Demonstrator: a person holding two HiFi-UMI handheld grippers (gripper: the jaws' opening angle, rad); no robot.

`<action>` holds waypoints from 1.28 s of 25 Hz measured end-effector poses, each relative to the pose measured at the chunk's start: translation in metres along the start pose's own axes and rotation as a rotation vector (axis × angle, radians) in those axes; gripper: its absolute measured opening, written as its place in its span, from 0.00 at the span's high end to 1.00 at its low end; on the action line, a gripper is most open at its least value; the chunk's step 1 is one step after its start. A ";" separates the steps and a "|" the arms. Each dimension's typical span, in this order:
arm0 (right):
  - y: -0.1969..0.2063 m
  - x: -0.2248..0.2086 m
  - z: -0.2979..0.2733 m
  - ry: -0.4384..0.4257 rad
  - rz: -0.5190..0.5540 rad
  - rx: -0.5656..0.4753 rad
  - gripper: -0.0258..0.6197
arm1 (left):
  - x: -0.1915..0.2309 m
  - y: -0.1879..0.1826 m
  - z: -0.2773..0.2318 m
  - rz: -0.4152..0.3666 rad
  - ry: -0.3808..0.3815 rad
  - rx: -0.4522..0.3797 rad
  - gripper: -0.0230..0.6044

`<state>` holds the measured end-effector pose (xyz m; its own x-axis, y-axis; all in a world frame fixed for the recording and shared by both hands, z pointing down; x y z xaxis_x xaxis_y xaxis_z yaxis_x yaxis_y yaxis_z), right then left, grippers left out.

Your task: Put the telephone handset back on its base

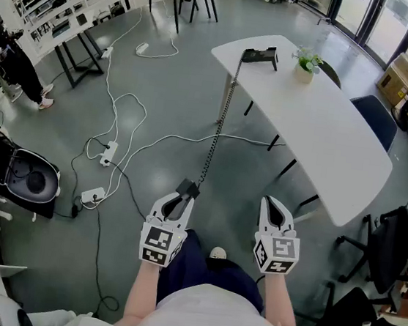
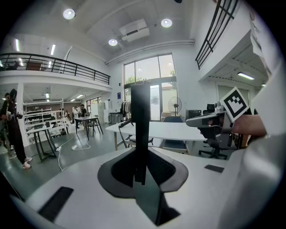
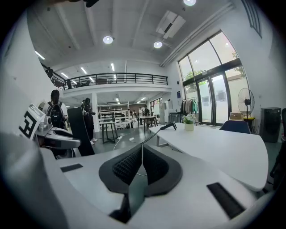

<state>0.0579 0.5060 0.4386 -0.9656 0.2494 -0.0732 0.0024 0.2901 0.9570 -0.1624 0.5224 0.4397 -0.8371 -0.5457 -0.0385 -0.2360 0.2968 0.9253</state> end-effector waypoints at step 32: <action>-0.023 -0.017 -0.087 0.028 -0.006 0.026 0.90 | 0.062 -0.009 -0.077 0.102 0.002 0.000 0.84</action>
<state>0.0513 0.4144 0.4423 -0.9725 0.2218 -0.0711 0.0026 0.3158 0.9488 -0.1738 0.4257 0.4579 -0.8558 -0.5141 0.0565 -0.1496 0.3507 0.9244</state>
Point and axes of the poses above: the fingertips, and each gripper's own axes: z backward along the fingers, x to its left, y out of its underside, the point moved 2 cm from there along z, backward along the fingers, and after that the axes turned 5 degrees about y, right-handed, at the moved point
